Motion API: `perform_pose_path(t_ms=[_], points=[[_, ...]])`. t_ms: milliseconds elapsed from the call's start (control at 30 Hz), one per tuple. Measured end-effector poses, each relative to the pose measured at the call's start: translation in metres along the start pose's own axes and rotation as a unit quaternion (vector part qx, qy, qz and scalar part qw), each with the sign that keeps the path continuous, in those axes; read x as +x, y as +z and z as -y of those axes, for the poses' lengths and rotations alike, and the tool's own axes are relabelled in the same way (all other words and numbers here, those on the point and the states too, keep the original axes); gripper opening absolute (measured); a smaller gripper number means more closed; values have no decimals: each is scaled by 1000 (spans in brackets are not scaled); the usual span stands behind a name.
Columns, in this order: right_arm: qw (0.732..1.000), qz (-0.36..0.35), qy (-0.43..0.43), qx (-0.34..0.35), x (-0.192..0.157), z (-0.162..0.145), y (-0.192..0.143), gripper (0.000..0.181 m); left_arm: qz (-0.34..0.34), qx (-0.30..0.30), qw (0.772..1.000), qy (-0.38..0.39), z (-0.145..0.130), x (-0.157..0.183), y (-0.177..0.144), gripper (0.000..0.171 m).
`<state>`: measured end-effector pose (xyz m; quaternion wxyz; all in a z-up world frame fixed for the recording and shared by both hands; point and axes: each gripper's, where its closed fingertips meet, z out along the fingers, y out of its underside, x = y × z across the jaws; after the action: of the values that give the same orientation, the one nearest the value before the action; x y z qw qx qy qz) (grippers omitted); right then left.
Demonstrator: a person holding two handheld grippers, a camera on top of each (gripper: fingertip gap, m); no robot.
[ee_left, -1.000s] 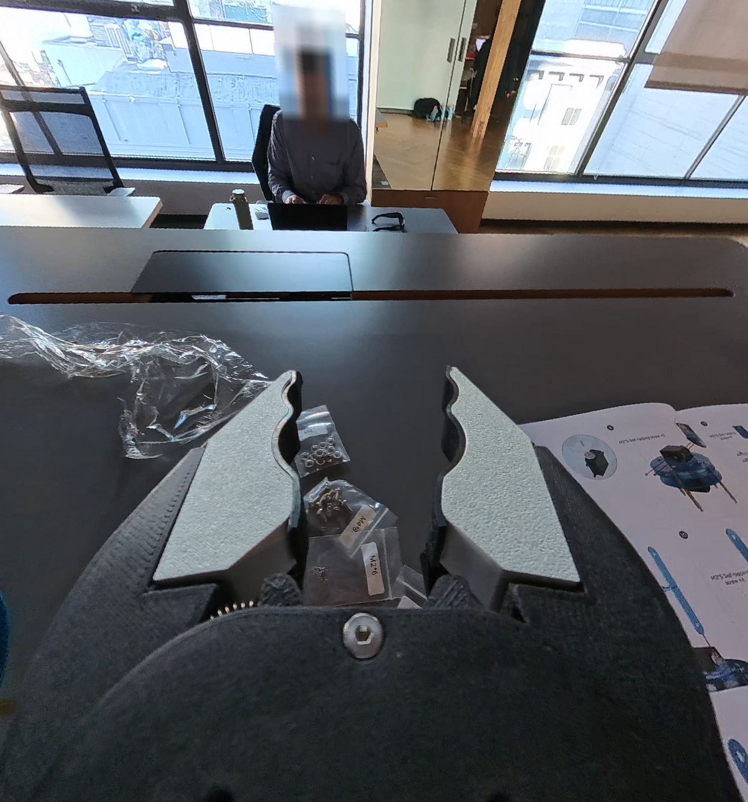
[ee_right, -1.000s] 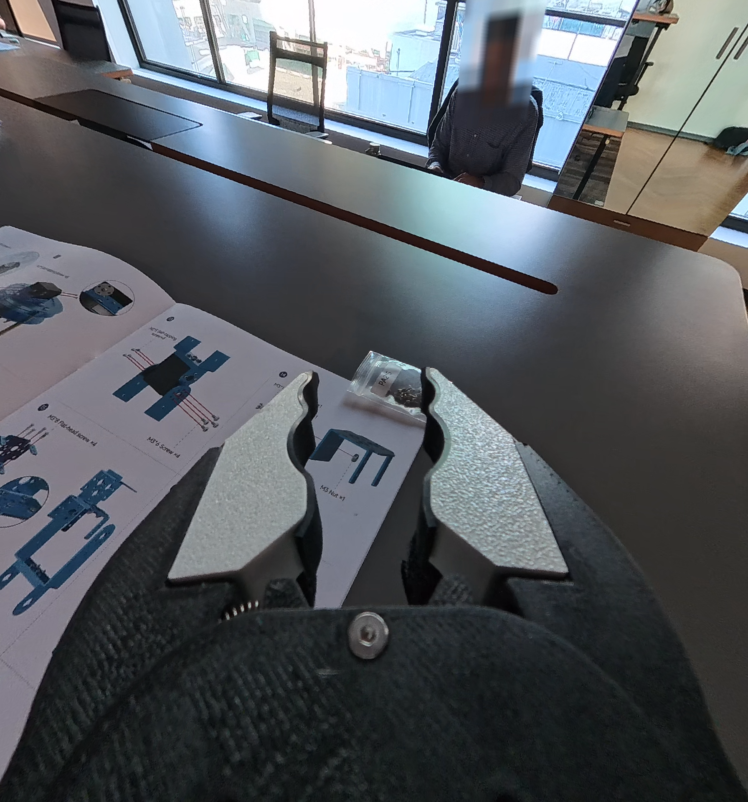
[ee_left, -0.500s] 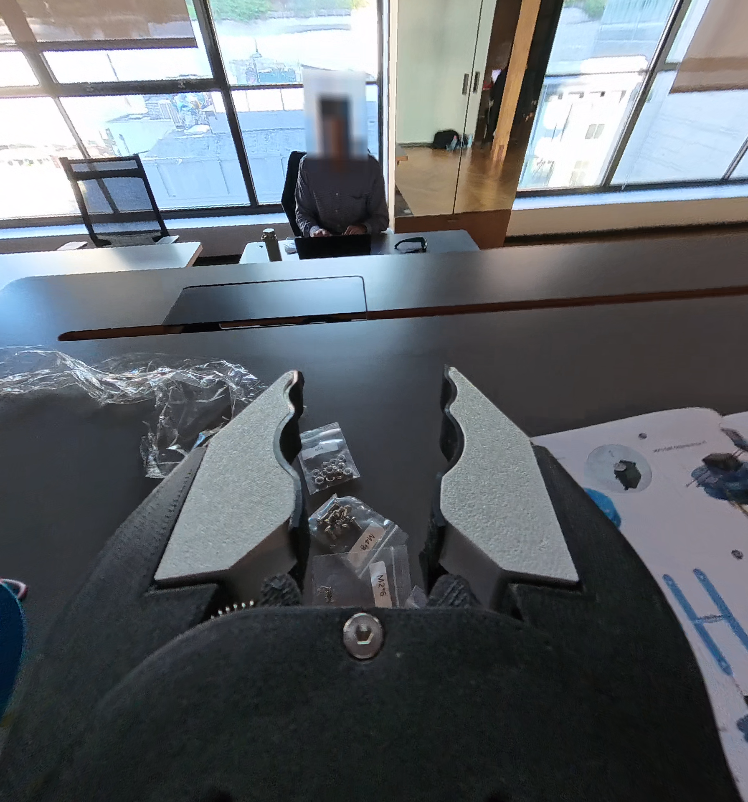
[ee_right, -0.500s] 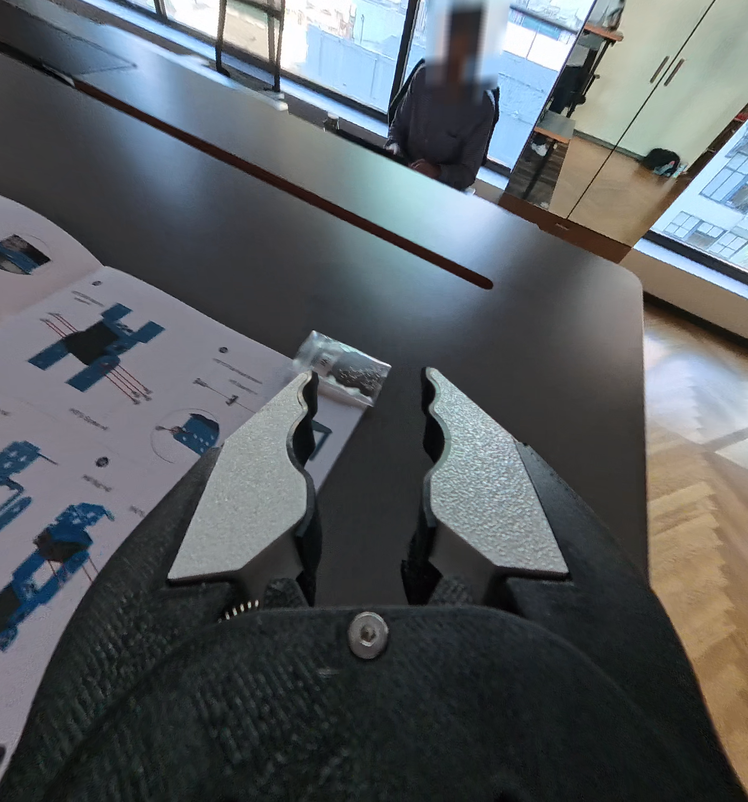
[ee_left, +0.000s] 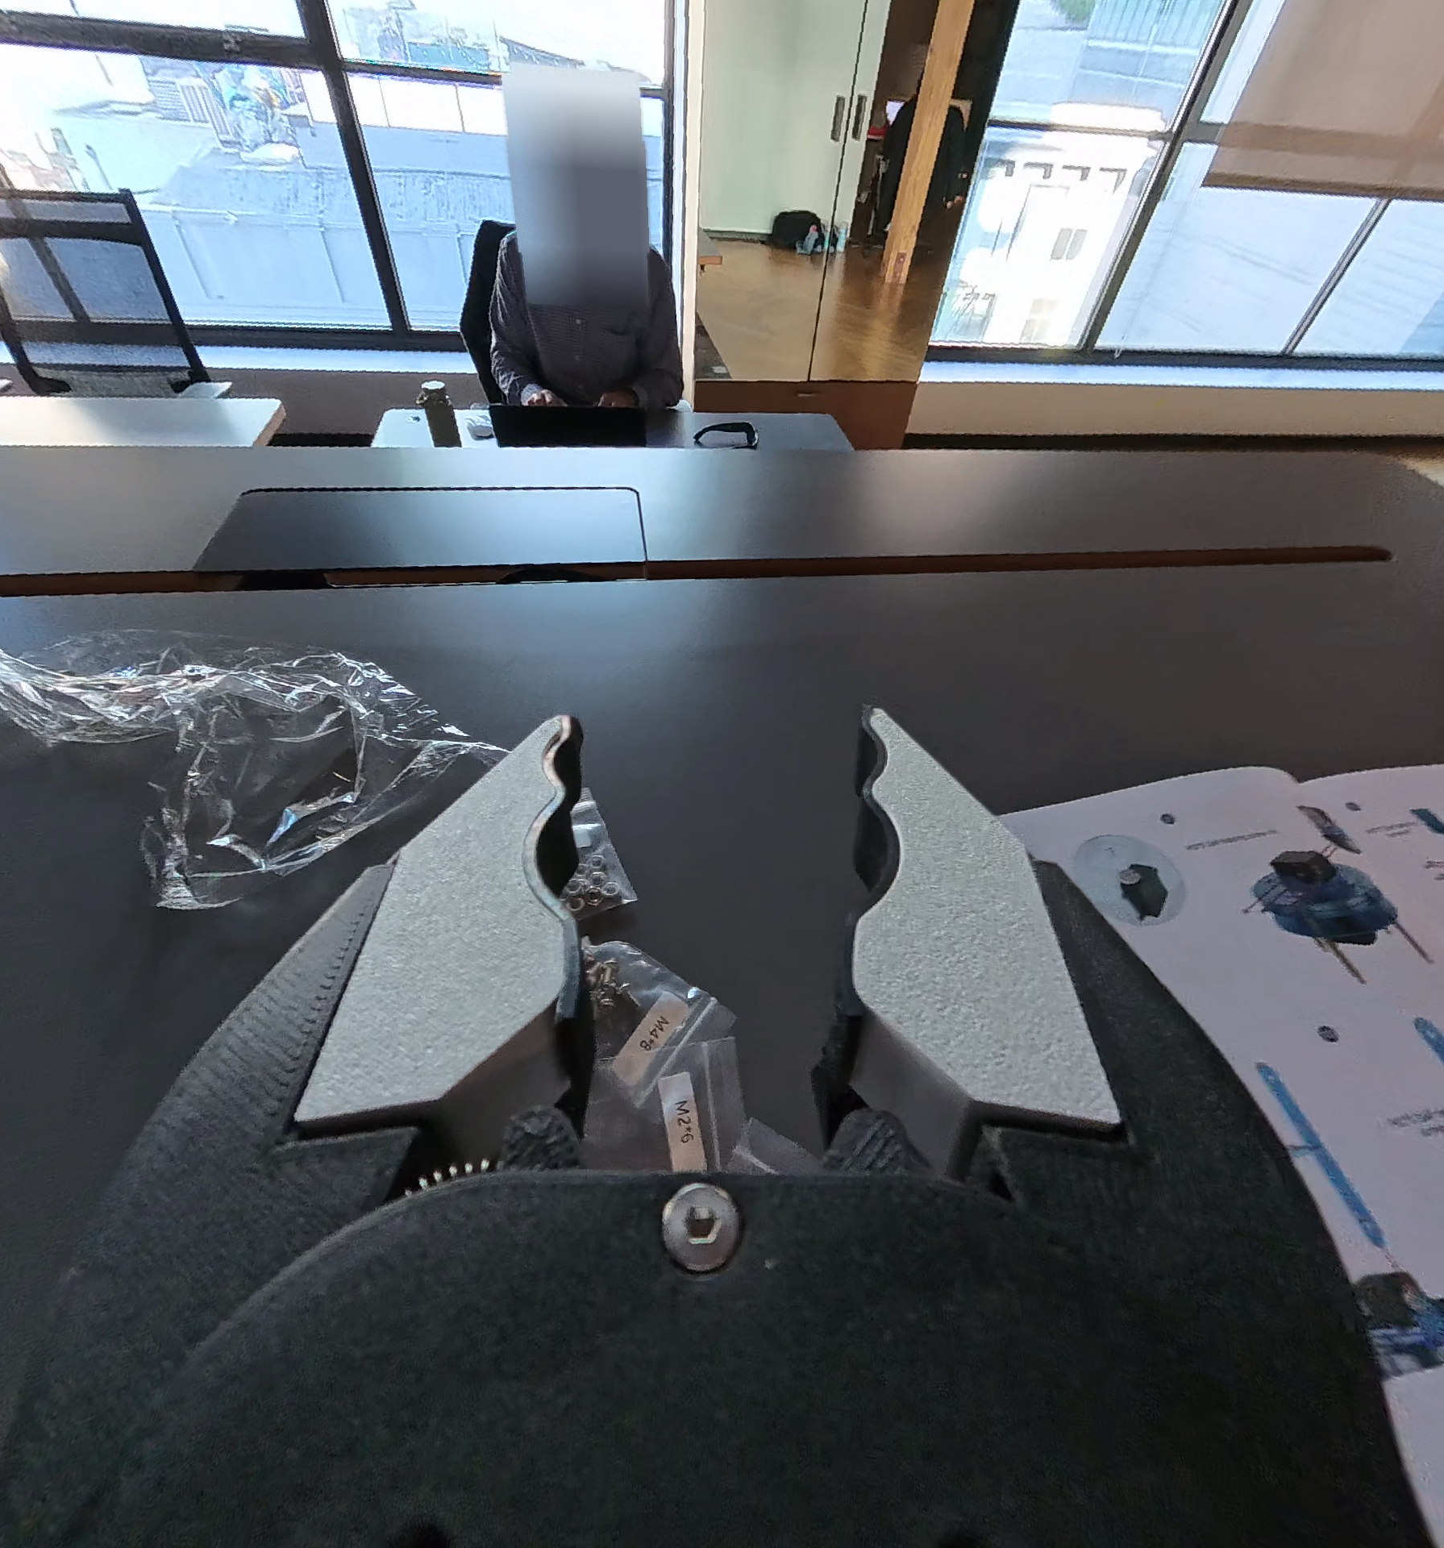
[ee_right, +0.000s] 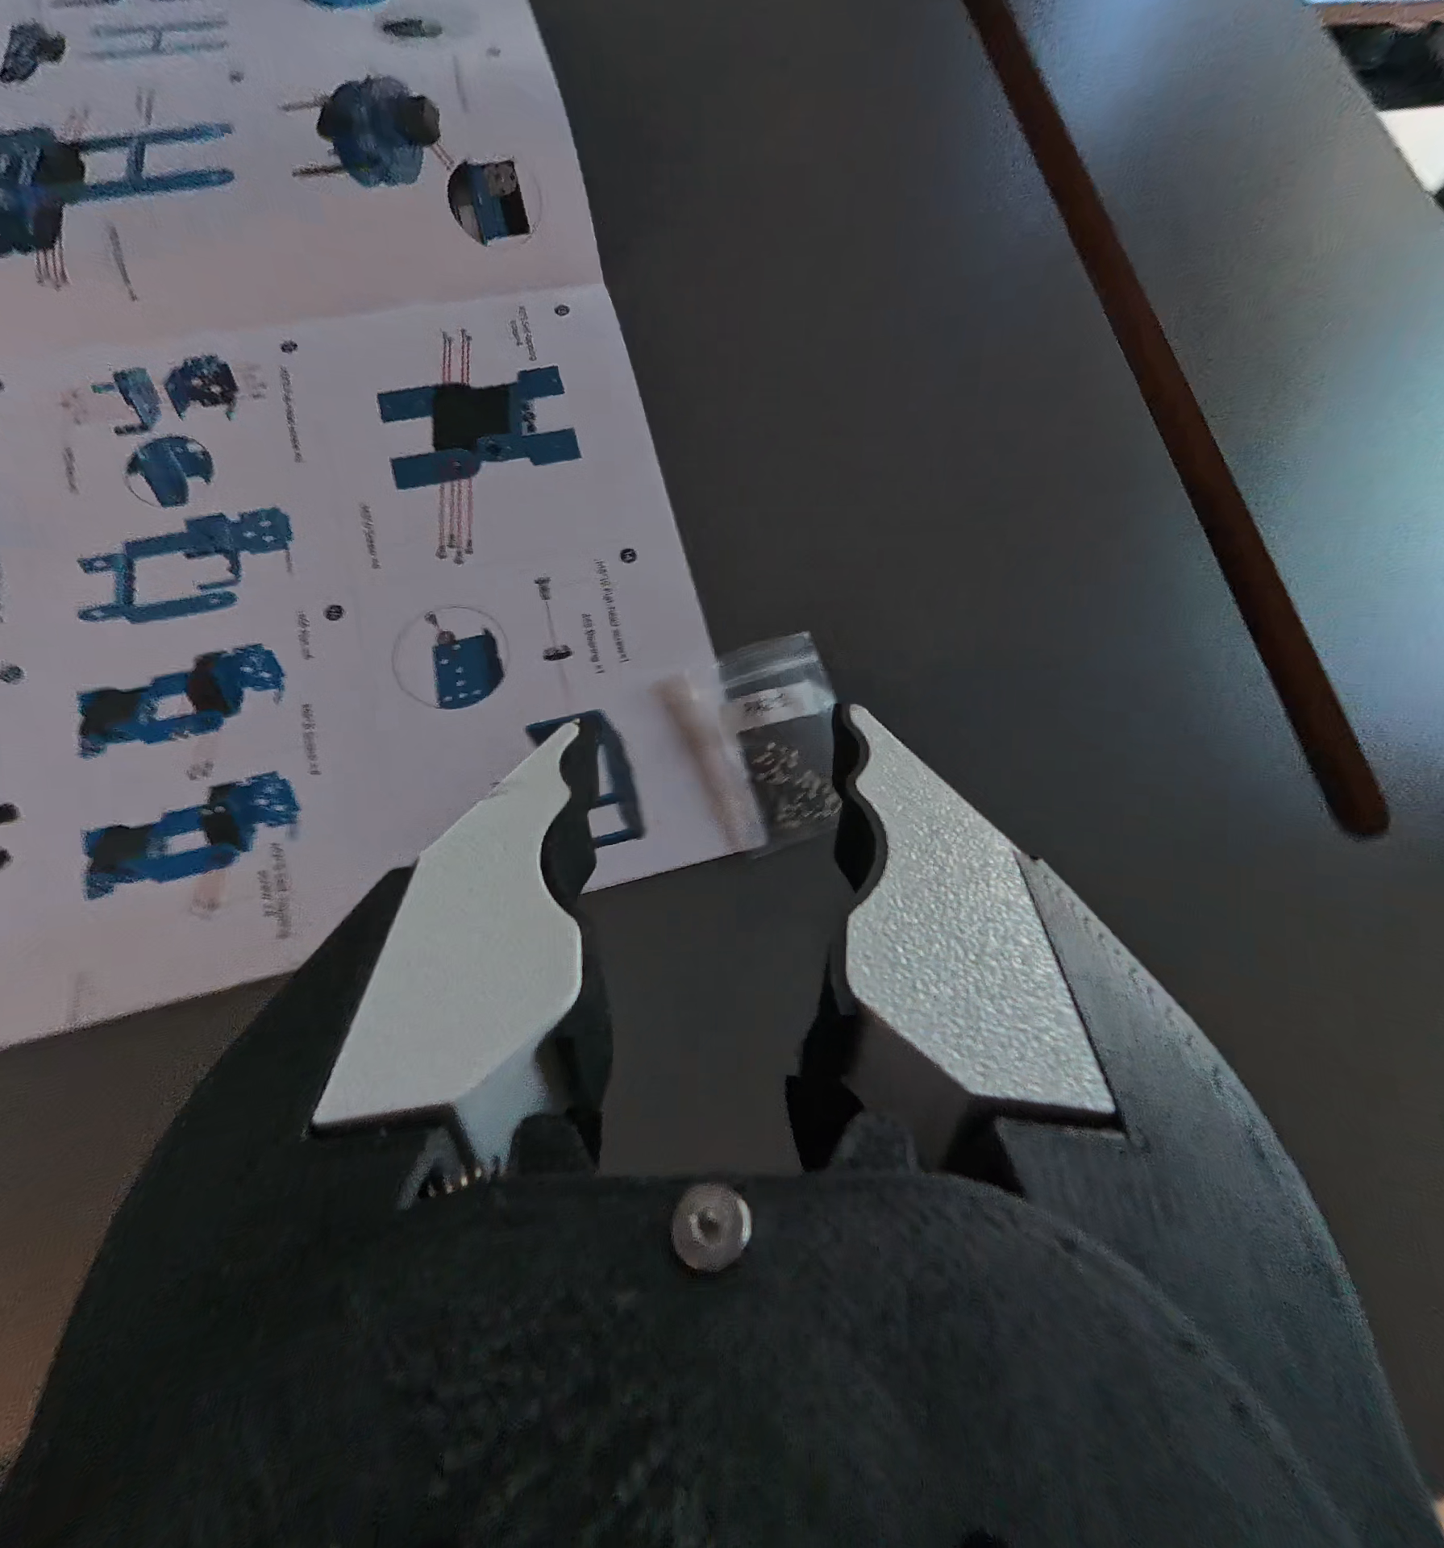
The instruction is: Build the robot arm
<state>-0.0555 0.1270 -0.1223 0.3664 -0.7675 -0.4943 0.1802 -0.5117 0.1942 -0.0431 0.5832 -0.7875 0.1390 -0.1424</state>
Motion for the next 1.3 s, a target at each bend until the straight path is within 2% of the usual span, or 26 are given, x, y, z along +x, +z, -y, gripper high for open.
perform_pose_path(t_ms=[133,233,400,533,667,733,800,900,1000,1067,1133,1200,1233,1300], points=[[996,74,-21,-43,11,-2,19,60,4,-13,1000,25,-7,0,6,64],[992,89,-38,-78,15,-13,29,60,10,-21,999,33,-11,-3,8,64],[989,106,-31,-94,17,-23,35,57,5,-27,999,32,-11,-3,7,64],[991,110,-26,-70,12,-20,36,40,4,-20,999,33,-7,-2,5,64],[994,99,-19,-39,11,-17,38,36,-3,-21,999,33,-9,1,5,64],[995,93,-18,-22,10,-16,38,36,-13,-22,998,57,-7,12,4,64],[996,89,-17,-2,7,-14,39,36,-43,-43,995,74,-10,37,2,63],[996,87,-13,30,3,-9,41,36,-169,-89,981,42,-20,116,1,63],[995,85,-23,42,-2,-4,40,36,-305,-134,943,-10,-29,212,1,61],[994,91,-30,52,-8,1,39,36,-365,-175,914,-36,-37,266,6,58],[993,97,-34,66,-13,8,40,35,-374,-208,903,-29,-47,302,25,54],[991,108,-37,69,-20,9,42,36,-337,-225,914,-6,-56,317,61,44],[991,108,-40,60,-21,7,45,36,-327,-230,916,-12,-58,325,79,46],[992,105,-51,56,-23,7,46,36,-342,-248,903,-75,-60,345,103,47]])
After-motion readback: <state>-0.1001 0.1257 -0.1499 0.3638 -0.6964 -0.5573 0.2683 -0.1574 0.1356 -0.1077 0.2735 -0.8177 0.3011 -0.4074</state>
